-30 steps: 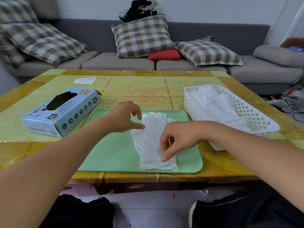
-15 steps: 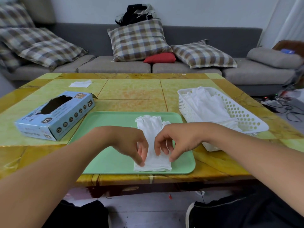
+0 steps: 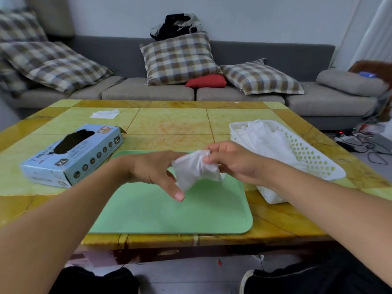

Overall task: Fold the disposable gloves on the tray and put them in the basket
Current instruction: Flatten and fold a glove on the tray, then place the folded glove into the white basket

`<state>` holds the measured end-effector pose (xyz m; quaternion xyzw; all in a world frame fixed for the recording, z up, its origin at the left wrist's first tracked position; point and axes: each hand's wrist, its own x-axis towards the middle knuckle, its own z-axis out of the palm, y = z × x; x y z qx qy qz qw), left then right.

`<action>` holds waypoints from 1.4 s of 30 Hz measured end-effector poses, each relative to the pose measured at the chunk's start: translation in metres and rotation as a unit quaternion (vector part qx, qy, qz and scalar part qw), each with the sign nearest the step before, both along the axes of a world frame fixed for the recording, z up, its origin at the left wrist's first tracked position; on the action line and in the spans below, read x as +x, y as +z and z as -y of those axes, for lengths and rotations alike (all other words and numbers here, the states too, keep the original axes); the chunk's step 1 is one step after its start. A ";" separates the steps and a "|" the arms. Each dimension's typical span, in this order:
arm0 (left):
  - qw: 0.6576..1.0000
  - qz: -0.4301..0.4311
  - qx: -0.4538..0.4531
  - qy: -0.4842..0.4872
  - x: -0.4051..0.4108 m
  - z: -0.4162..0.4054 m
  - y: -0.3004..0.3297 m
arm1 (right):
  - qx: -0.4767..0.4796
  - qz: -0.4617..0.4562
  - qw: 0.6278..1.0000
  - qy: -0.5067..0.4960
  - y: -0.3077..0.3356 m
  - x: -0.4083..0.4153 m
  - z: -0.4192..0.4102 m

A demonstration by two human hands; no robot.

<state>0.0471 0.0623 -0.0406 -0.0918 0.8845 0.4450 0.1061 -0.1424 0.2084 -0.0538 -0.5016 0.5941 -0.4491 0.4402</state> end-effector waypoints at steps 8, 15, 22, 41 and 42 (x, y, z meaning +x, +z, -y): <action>0.871 -0.290 0.221 0.330 -0.032 -0.022 0.023 | 0.013 0.343 0.938 -0.056 0.043 -0.007 -0.003; 0.830 -0.386 0.189 0.356 -0.060 -0.058 0.052 | -0.054 0.233 0.967 -0.089 0.057 -0.006 -0.029; 0.840 -0.400 0.236 0.280 -0.077 -0.093 0.092 | -0.169 0.166 0.951 -0.197 0.113 -0.022 -0.074; 0.907 -0.260 0.275 0.187 -0.140 -0.125 0.073 | -0.057 0.104 0.968 -0.223 0.109 -0.088 -0.134; 0.909 -0.257 0.271 0.187 -0.140 -0.124 0.075 | -0.055 0.107 0.968 -0.221 0.110 -0.090 -0.134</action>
